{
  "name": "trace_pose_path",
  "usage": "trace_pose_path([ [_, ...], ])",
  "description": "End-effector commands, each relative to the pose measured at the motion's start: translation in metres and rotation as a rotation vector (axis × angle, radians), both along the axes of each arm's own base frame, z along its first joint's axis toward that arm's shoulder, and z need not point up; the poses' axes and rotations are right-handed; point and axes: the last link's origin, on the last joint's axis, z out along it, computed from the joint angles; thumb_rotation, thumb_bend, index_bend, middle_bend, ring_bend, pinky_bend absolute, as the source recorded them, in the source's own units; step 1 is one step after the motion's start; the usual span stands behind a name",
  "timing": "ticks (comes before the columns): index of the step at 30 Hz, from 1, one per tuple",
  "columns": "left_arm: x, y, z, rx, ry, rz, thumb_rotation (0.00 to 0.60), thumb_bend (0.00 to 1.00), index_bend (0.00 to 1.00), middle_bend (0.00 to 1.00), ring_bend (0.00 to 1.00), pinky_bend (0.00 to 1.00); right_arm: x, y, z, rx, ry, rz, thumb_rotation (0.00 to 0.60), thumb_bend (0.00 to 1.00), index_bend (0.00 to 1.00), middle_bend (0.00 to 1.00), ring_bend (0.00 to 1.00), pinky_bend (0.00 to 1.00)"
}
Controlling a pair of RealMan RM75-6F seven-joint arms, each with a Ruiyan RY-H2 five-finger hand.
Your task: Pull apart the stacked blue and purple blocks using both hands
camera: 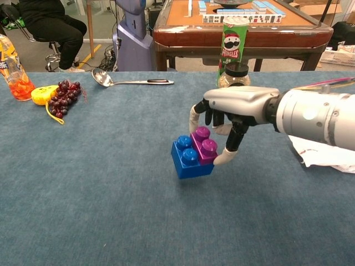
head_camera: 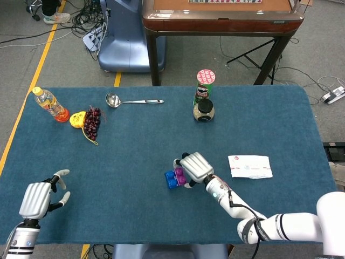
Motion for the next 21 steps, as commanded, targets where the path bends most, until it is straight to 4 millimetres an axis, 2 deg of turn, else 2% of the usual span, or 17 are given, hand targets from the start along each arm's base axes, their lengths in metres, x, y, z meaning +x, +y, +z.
trace_pose_path([
  [1,0.011,0.008,-0.001,-0.001,-0.036,-0.02,0.6,0.27,0.3,0.52,0.58,0.81,0.0,-0.007,0.018,-0.021,-0.086,-0.025,0.6,0.33,0.6,1.0,1.0,1.0],
  [4,0.023,0.017,-0.001,-0.003,-0.083,-0.042,0.6,0.18,0.3,0.52,0.58,0.81,0.001,-0.011,0.032,-0.038,-0.157,-0.036,0.6,0.34,0.6,1.0,1.0,1.0],
  [8,0.041,0.032,-0.003,-0.012,-0.177,-0.055,0.6,0.08,0.3,0.55,0.67,0.81,0.004,-0.015,0.049,-0.055,-0.232,-0.038,0.6,0.35,0.6,1.0,1.0,1.0],
  [15,0.075,0.059,-0.005,-0.028,-0.325,-0.075,0.6,0.05,0.3,0.62,0.71,0.82,0.008,-0.02,0.074,-0.079,-0.377,-0.05,0.6,0.36,0.6,1.0,1.0,1.0],
  [21,0.103,0.08,-0.005,-0.043,-0.457,-0.084,0.6,0.04,0.28,0.68,0.74,0.88,0.0,-0.023,0.077,-0.06,-0.488,-0.081,0.6,0.36,0.6,1.0,1.0,1.0],
])
